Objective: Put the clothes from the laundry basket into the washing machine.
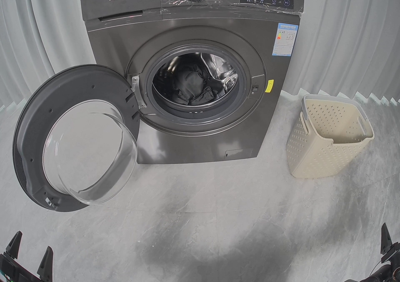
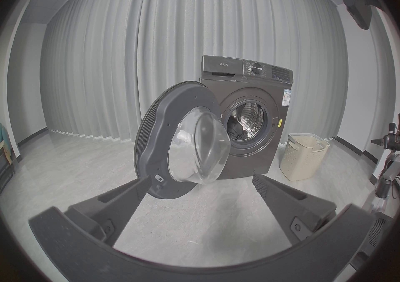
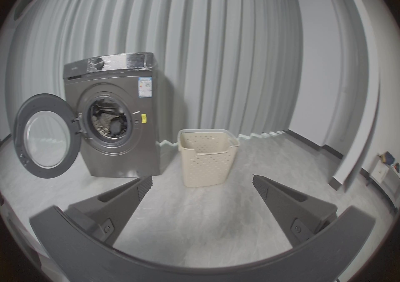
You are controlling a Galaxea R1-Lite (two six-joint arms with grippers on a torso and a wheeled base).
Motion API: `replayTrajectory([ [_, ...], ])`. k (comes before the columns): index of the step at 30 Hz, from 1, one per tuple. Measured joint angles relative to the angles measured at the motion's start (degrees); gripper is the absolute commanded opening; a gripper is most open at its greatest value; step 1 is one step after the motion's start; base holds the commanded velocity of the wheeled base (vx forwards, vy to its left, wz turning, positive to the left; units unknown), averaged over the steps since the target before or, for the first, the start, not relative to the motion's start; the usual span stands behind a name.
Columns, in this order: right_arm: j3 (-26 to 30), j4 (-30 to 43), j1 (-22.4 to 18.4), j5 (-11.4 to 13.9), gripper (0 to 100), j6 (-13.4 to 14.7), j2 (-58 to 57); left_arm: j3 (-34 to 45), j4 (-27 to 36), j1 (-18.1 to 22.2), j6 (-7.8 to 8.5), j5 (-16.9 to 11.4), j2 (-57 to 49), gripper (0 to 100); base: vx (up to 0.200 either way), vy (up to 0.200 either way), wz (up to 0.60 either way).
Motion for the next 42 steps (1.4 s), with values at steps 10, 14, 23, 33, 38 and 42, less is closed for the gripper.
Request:
replayTrajectory([
  [10,-0.21,0.20,0.00,5.68,100,1.37,0.02,0.00,0.00,0.00,0.09,0.00,0.02,100,0.000,0.000,0.00],
  [14,-0.21,0.11,0.00,10.29,100,-0.22,0.02,0.00,0.00,0.00,0.13,0.04,0.05,100,0.000,0.050,0.00],
  [23,-0.18,0.15,0.00,11.26,100,-1.63,0.04,0.00,0.00,0.05,0.00,0.04,0.09,100,0.000,0.200,0.00],
  [33,-0.21,0.44,-0.05,8.20,100,-2.35,0.06,0.00,0.00,0.00,-0.13,0.06,0.11,100,0.000,0.200,0.00],
  [38,-0.24,0.33,-0.11,13.74,100,-1.04,0.09,0.00,0.00,0.00,-0.16,0.06,0.13,100,0.000,0.200,0.00],
  [42,-0.24,0.28,-0.05,12.15,100,-3.08,0.11,0.00,0.00,0.00,-0.13,0.06,0.16,100,0.000,0.200,0.00],
])
